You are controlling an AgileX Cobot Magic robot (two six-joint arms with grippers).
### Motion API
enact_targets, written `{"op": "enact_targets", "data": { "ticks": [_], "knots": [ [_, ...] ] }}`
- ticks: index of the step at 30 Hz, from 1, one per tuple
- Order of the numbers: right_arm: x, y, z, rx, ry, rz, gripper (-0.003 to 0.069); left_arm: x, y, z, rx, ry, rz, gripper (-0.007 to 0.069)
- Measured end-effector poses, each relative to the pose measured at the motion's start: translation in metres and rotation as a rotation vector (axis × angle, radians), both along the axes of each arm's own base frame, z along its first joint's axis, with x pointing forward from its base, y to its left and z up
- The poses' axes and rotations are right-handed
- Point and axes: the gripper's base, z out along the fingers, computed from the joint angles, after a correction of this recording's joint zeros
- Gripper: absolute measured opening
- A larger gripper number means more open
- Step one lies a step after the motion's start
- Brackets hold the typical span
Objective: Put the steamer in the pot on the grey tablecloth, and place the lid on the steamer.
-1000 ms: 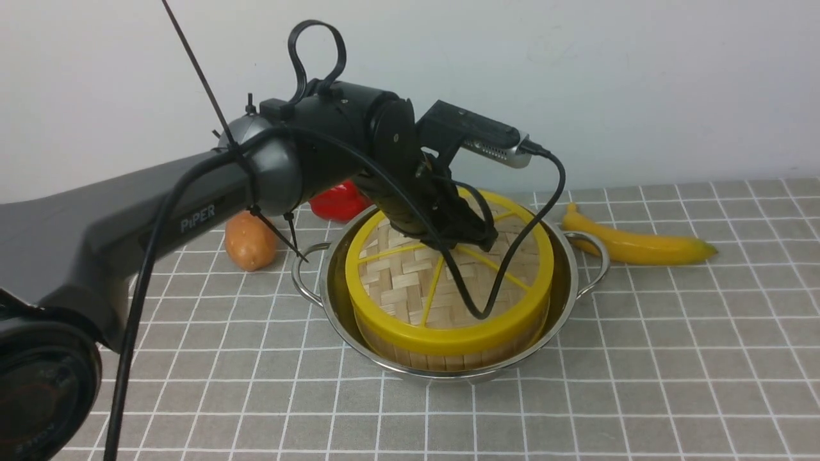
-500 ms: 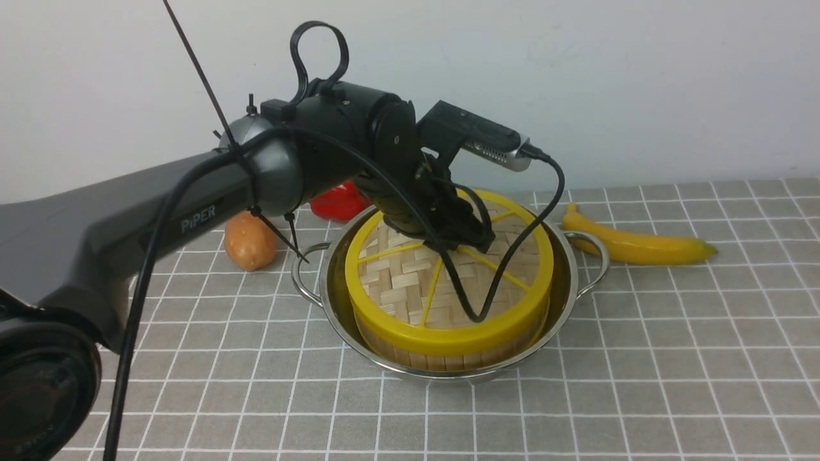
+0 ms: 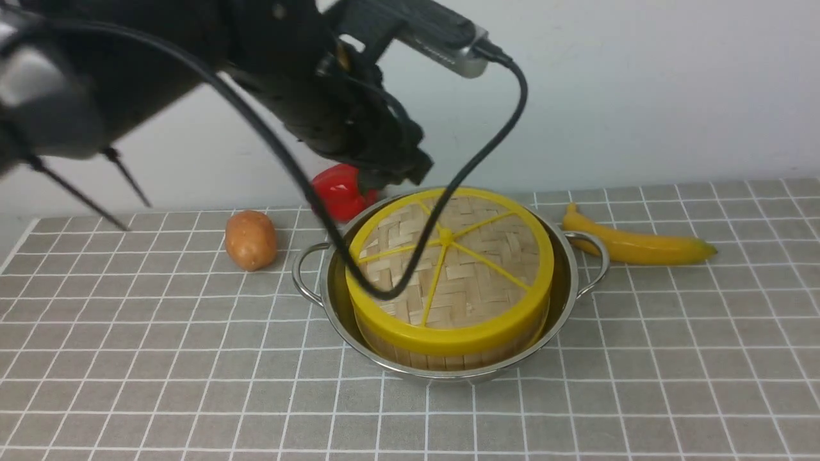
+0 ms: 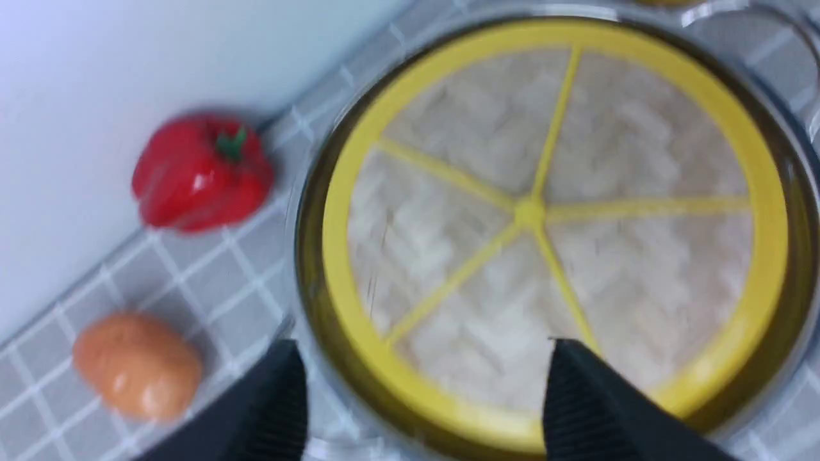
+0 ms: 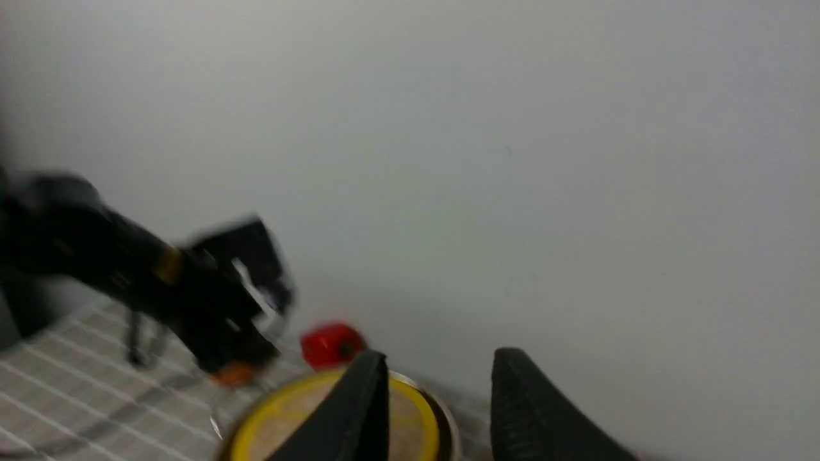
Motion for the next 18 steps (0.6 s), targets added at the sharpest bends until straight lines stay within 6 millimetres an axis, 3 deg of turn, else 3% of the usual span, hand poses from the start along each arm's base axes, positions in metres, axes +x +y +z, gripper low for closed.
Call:
{"op": "enact_targets", "data": {
  "ticks": [2,4,8,9,10,12,13,14,18],
  "knots": [
    [0.012,-0.002,-0.031,-0.083,0.079,-0.052,0.0251,-0.013,0.008,0.008,0.037,0.049,-0.001,0.0348],
    [0.029,-0.004,-0.084,-0.210,0.220,-0.115,0.0251,-0.024,0.015,0.018,0.052,0.059,-0.010,0.0251],
    [0.037,-0.010,-0.165,-0.327,0.371,-0.197,0.0235,-0.041,0.022,0.030,0.039,0.040,-0.057,0.0036],
    [0.036,-0.011,-0.164,-0.319,0.363,-0.199,0.0232,-0.041,0.022,0.029,0.041,0.044,-0.060,0.0029],
    [0.037,-0.012,-0.185,-0.333,0.377,-0.218,0.0219,-0.050,0.025,0.028,0.035,0.056,-0.080,-0.0001],
    [0.036,-0.014,-0.201,-0.321,0.373,-0.238,0.0199,-0.060,0.028,0.025,0.028,0.075,-0.104,-0.0020],
    [0.033,-0.016,-0.215,-0.310,0.360,-0.256,0.0162,-0.075,0.034,0.021,0.020,0.084,-0.135,-0.0023],
    [0.033,-0.017,-0.216,-0.307,0.358,-0.262,0.0157,-0.077,0.035,0.018,0.018,0.092,-0.139,-0.0023],
    [0.025,-0.023,-0.224,-0.268,0.304,-0.312,0.0024,-0.114,0.053,-0.011,-0.025,0.036,-0.178,-0.0023]
  ]
}}
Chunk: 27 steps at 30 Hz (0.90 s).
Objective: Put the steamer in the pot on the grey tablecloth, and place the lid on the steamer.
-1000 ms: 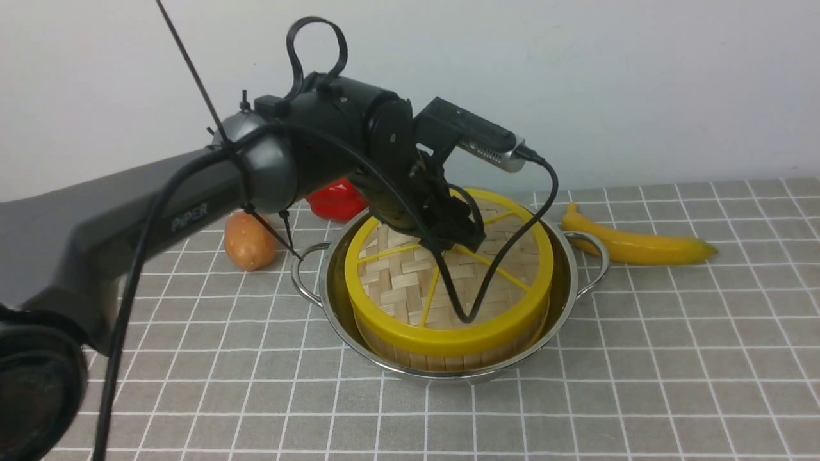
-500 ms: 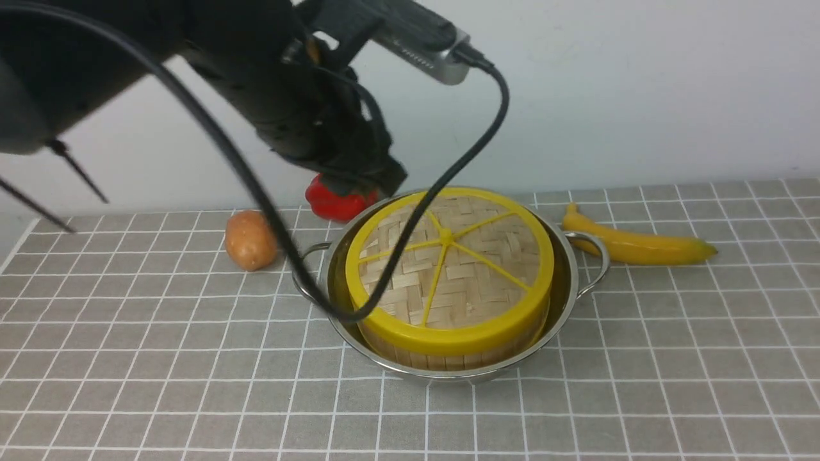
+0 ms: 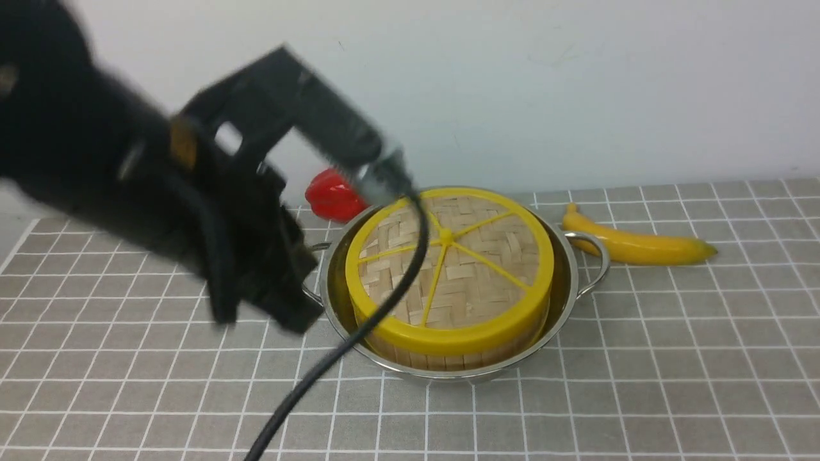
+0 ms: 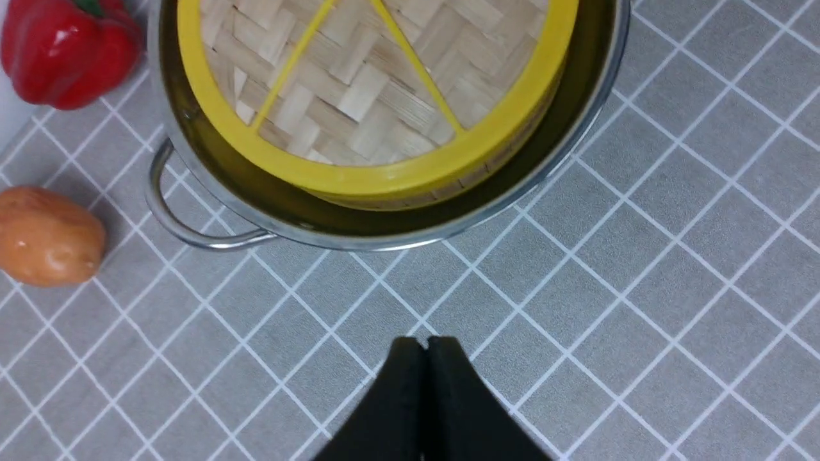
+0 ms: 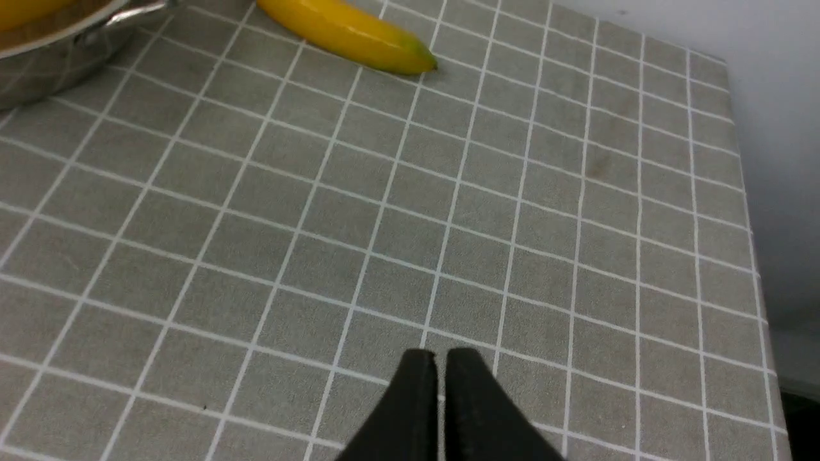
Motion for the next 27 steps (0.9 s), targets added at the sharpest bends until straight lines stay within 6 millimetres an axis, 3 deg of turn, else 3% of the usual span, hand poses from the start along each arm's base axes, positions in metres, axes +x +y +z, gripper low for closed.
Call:
{"op": "enact_targets", "data": {
  "ticks": [4,6,8,16,24,27],
  "knots": [
    [-0.005,-0.005,0.003,-0.008,-0.056,-0.026,-0.0014,-0.027,0.015,-0.030,-0.060,-0.075,0.014,-0.0023],
    [-0.007,-0.007,0.004,-0.002,-0.073,-0.045,-0.0015,-0.046,0.025,-0.048,-0.188,-0.152,0.069,-0.0023],
    [-0.007,-0.007,0.004,0.010,-0.068,-0.053,-0.0015,-0.055,0.029,-0.054,-0.270,-0.195,0.100,-0.0023],
    [-0.008,-0.003,0.001,0.096,-0.042,-0.049,-0.0002,-0.080,0.041,-0.045,-0.503,-0.312,0.164,-0.0021],
    [-0.010,0.004,-0.002,0.188,-0.003,-0.024,0.0005,-0.081,0.041,-0.043,-0.518,-0.327,0.163,-0.0006],
    [-0.011,0.007,-0.003,0.231,0.016,-0.013,0.0008,-0.080,0.042,-0.044,-0.443,-0.375,0.111,0.0009]
  ]
}}
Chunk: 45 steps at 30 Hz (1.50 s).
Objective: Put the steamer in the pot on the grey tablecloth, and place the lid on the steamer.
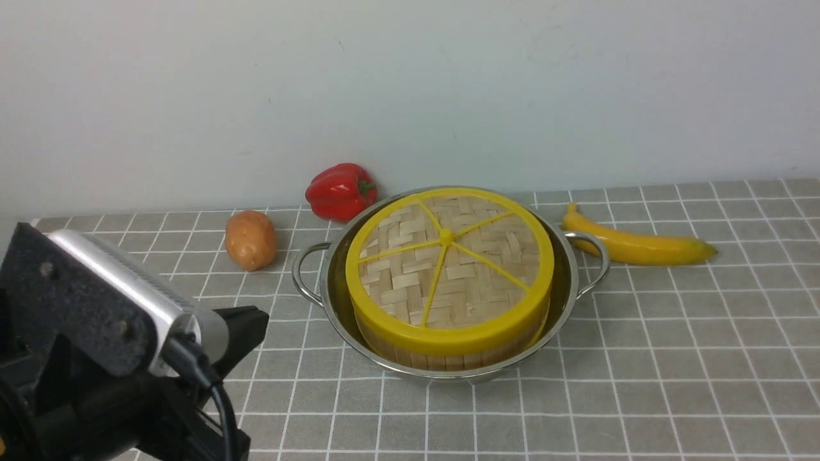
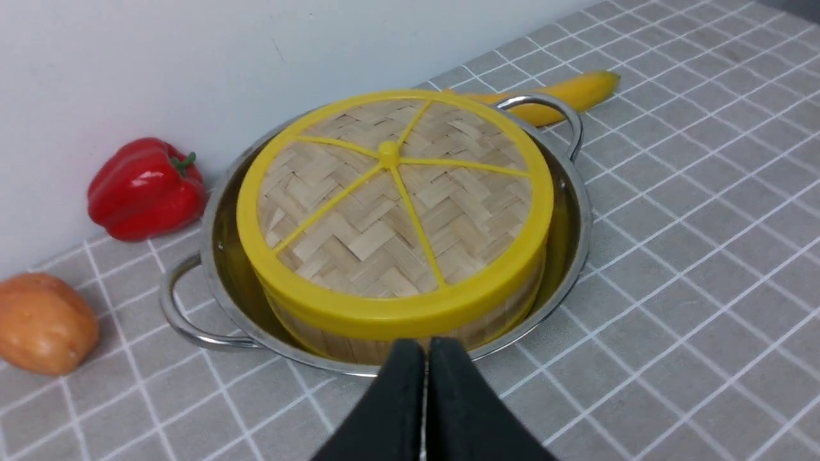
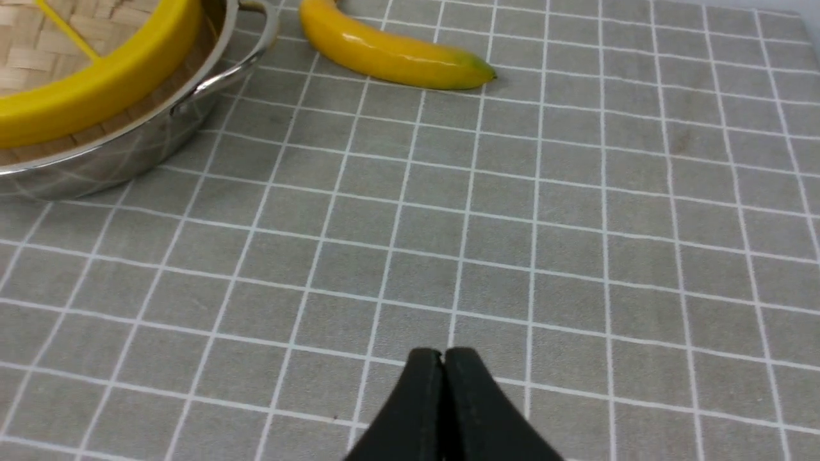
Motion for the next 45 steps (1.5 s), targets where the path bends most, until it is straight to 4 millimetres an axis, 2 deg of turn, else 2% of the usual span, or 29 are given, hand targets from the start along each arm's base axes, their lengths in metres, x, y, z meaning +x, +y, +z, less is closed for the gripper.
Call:
{"op": "enact_targets", "data": {
  "ticks": [4,9,11,12,13,15,18,22,27,45],
  "knots": [
    [-0.001,0.004,-0.001,0.051,0.019,0.016,0.0015,0.001,0.007,-0.009,0.133,-0.053,-0.005,0.0020],
    [-0.003,0.008,-0.002,0.108,0.041,0.033,0.0031,-0.005,0.045,-0.046,0.206,-0.010,0.209,0.0029],
    [-0.003,0.009,-0.002,0.118,0.045,0.035,0.0035,-0.010,0.054,-0.055,0.200,-0.003,0.269,0.0032],
    [-0.003,0.010,-0.002,0.138,0.052,0.041,0.0041,-0.022,0.068,-0.068,0.184,-0.015,0.375,0.0034],
    [-0.003,0.011,-0.002,0.140,0.053,0.042,0.0043,-0.022,0.069,-0.068,0.182,-0.015,0.386,0.0034],
    [-0.004,0.012,-0.002,0.165,0.062,0.050,0.0057,-0.043,0.081,-0.089,0.144,-0.059,0.509,0.0042],
    [-0.005,0.014,-0.003,0.187,0.071,0.057,0.0069,-0.058,0.085,-0.103,0.108,-0.136,0.582,0.0043],
    [-0.005,0.016,-0.003,0.212,0.080,0.065,0.0085,-0.069,0.086,-0.122,0.093,-0.187,0.603,0.0045],
    [-0.006,0.018,-0.003,0.237,0.090,0.073,0.0102,-0.074,0.085,-0.123,0.073,-0.260,0.607,0.0054],
    [-0.007,0.019,-0.003,0.252,0.094,0.078,0.0144,-0.075,0.085,-0.123,0.071,-0.269,0.608,0.0094]
  ]
}}
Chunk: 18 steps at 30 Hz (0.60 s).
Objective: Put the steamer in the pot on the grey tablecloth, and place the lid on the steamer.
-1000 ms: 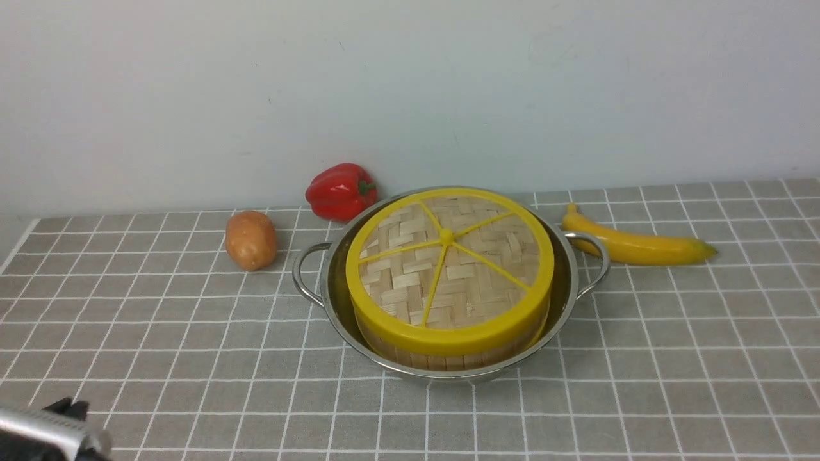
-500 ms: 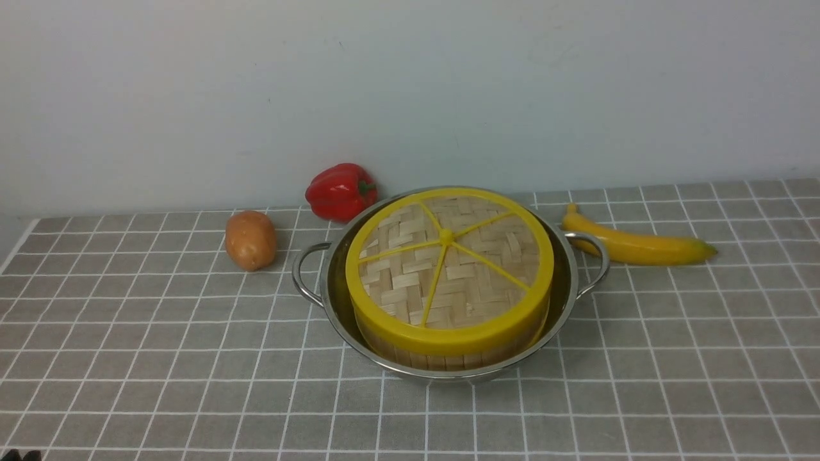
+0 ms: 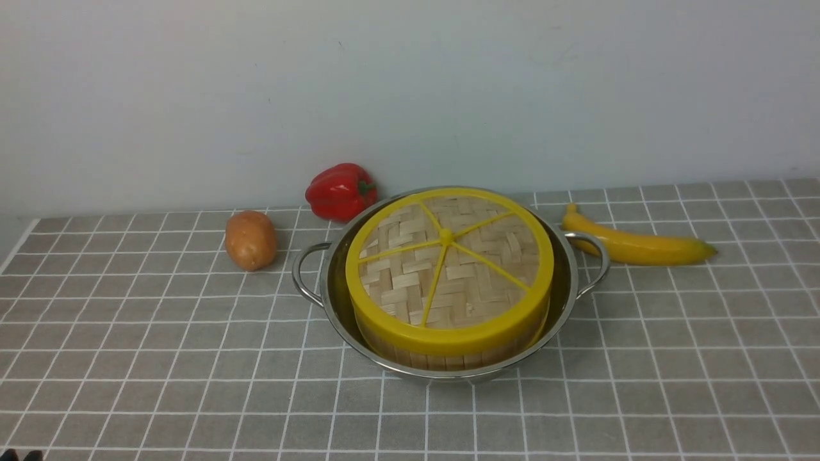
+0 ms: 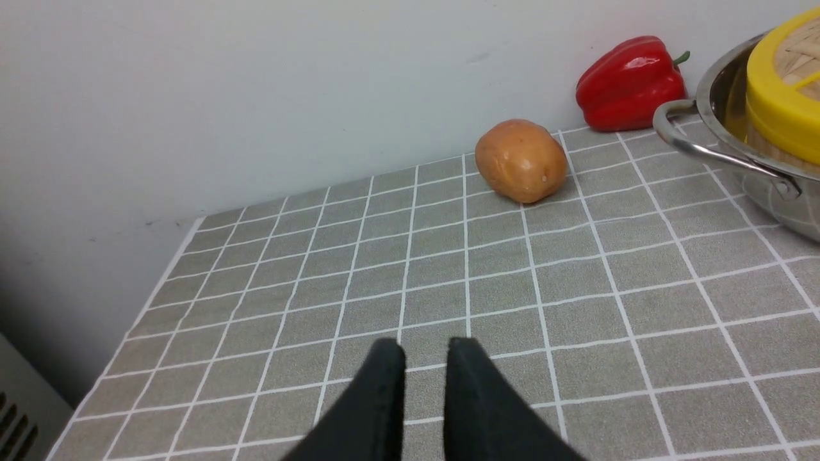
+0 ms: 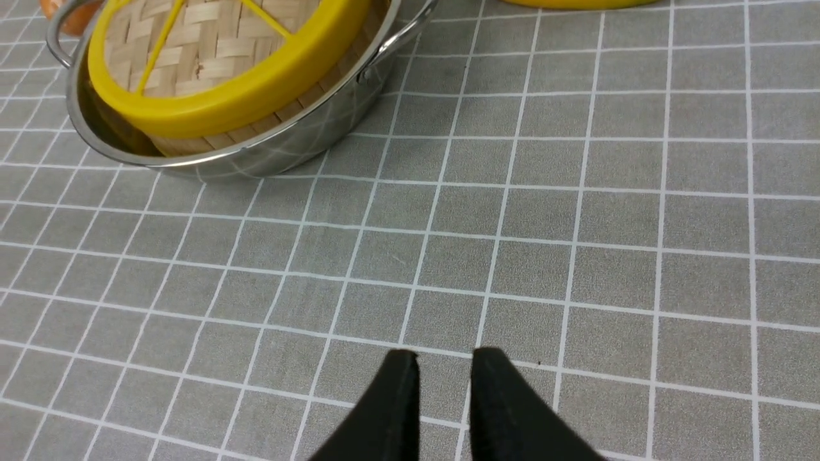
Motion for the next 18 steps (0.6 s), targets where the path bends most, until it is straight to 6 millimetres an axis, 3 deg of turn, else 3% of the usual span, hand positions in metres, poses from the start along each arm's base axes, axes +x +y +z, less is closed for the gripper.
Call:
{"op": "enact_targets", "data": {
  "ticks": [4,9,11,14,16,18],
  "knots": [
    [0.001,-0.006,0.005,-0.039,-0.089,-0.055,0.0151,0.000,0.000,0.000,0.000,0.000,0.000,0.0096],
    [0.004,-0.022,0.026,-0.172,-0.517,-0.249,0.0165,0.000,0.000,0.000,0.000,-0.001,0.000,0.0108],
    [0.004,-0.024,0.023,-0.215,-0.572,-0.271,0.0168,0.000,0.000,0.000,0.000,-0.001,0.000,0.0114],
    [0.000,-0.027,0.009,-0.282,-0.638,-0.294,0.0176,0.000,0.000,0.000,0.000,-0.001,0.000,0.0124],
    [-0.003,-0.027,-0.017,-0.319,-0.664,-0.290,0.0184,0.000,0.000,0.000,0.000,-0.001,0.000,0.0128],
    [-0.003,-0.026,-0.028,-0.328,-0.671,-0.284,0.0188,0.000,0.000,0.000,0.000,-0.001,0.000,0.0128]
  ]
}}
